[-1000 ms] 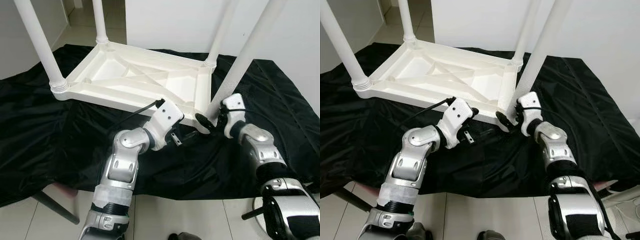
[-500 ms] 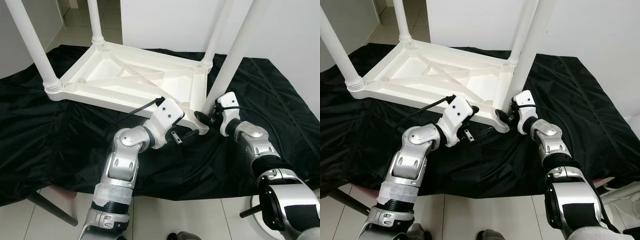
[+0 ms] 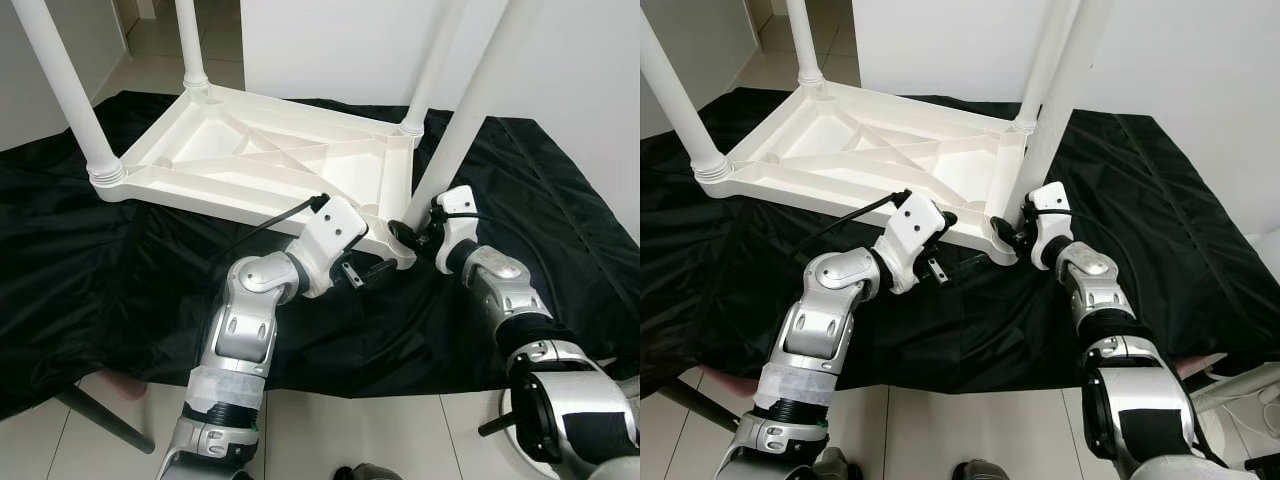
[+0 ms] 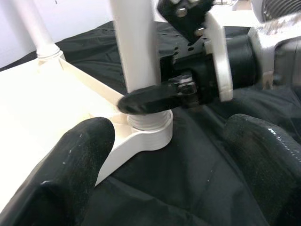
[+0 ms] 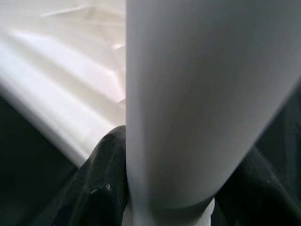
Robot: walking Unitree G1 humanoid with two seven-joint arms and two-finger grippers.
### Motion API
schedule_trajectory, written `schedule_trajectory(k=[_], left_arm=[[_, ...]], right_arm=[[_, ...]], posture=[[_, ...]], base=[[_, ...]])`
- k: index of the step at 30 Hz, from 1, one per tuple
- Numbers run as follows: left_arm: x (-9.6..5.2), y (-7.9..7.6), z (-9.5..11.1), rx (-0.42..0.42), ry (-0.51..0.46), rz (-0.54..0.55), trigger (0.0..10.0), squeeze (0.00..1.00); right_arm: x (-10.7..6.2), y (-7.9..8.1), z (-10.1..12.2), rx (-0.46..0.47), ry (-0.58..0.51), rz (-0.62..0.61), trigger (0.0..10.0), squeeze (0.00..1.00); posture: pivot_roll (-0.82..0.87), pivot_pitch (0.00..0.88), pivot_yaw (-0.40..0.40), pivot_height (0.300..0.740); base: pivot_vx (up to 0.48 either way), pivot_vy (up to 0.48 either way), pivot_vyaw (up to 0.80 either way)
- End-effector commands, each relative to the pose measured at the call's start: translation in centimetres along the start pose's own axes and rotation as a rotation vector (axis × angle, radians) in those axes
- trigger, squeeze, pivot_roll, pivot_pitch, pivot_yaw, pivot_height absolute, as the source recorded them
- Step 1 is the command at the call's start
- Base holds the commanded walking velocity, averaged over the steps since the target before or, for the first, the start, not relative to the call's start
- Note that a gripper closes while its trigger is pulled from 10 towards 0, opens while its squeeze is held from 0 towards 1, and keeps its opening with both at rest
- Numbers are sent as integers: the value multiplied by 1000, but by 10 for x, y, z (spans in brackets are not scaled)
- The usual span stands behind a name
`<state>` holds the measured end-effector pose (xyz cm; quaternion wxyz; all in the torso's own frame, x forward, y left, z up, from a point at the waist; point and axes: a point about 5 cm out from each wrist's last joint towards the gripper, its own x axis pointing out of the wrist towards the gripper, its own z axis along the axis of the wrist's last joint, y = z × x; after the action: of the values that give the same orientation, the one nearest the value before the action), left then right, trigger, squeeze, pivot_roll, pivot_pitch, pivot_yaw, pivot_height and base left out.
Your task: Building children table
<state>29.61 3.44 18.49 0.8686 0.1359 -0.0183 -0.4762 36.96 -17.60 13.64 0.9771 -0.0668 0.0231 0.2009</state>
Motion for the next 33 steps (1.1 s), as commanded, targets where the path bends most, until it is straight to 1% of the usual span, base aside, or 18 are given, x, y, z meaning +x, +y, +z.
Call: schedule_trajectory(k=[1, 4, 7, 8, 10, 12, 14, 15, 16, 17, 19, 23, 24, 25, 26, 29, 31, 33], left_arm=[[-1, 11, -7, -12, 36, 270, 10000, 0], [-1, 11, -9, -17, 44, 277, 10000, 0], [-1, 13, -14, -42, 79, 302, 10000, 0], [-1, 13, -14, -42, 79, 302, 10000, 0], [-2, 14, -17, -57, 97, 321, 10000, 0], [-3, 15, -19, -64, 105, 332, 10000, 0], [-3, 16, -20, -63, 105, 337, 10000, 0], [-4, 17, -21, -89, 97, 354, 10000, 0], [-4, 17, -21, -89, 97, 354, 10000, 0], [-5, 19, -22, -105, 90, 372, 10000, 0], [-6, 20, -22, -116, 86, 384, 10000, 0], [-6, 21, -23, -104, 94, 392, 10000, 0], [-7, 21, -23, -98, 95, 398, 10000, 0], [-7, 21, -23, -98, 95, 398, 10000, 0], [-7, 21, -23, -97, 95, 400, 10000, 0], [-7, 21, -23, -96, 95, 402, 10000, 0], [-8, 21, -24, -92, 95, 405, 10000, 0], [-9, 21, -24, -86, 97, 406, 10000, 0]], right_arm=[[-1, 6, -13, 41, 58, -56, 10000, 0], [1, 11, -12, 63, 52, -101, 10000, 0], [1, 28, -16, 122, 38, -273, 10000, 0], [1, 28, -16, 122, 38, -273, 10000, 0], [-2, 35, -20, 151, 44, -426, 10000, 0], [-4, 38, -22, 164, 45, -507, 10000, 0], [-5, 41, -22, 170, 50, -524, 10000, 0], [-2, 49, -20, 195, 46, -518, 10000, 0], [-2, 49, -20, 195, 46, -518, 10000, 0], [-1, 56, -17, 196, 35, -500, 10000, 0], [0, 60, -14, 194, 29, -490, 10000, 0], [-3, 58, -11, 190, 15, -484, 10000, 0], [-6, 55, -8, 189, -3, -488, 10000, 796], [-6, 55, -8, 189, -3, -488, 10000, 796], [-7, 55, -7, 190, -14, -491, 10000, 1000], [-8, 55, -6, 189, -21, -494, 10000, 1000], [-12, 50, -4, 173, -51, -467, 10000, 1000], [-15, 46, -5, 166, -45, -445, 10000, 1000]], posture=[[3, 0, -65, 740], [1, 0, -62, 740], [-2, 0, -64, 740], [-2, 0, -64, 740], [-3, 0, -66, 740], [-3, 0, -66, 740], [-3, 0, -66, 740], [-2, 0, -66, 740], [-2, 0, -66, 740], [-4, 0, -67, 740], [-4, 0, -67, 740], [-3, 0, -70, 740], [1, 0, -72, 740], [1, 0, -72, 740], [1, 0, -72, 740], [1, 0, -72, 740], [2, 0, -74, 740], [3, 0, -73, 740]], base=[[0, 0, 0], [0, 0, 0], [0, 0, 0], [0, 0, 0], [0, 0, 0], [0, 0, 0], [0, 0, 0], [0, 0, 0], [0, 0, 0], [0, 0, 0], [0, 0, 0], [0, 0, 0], [0, 0, 0], [0, 0, 0], [0, 0, 0], [0, 0, 0], [0, 0, 0], [0, 0, 0]])
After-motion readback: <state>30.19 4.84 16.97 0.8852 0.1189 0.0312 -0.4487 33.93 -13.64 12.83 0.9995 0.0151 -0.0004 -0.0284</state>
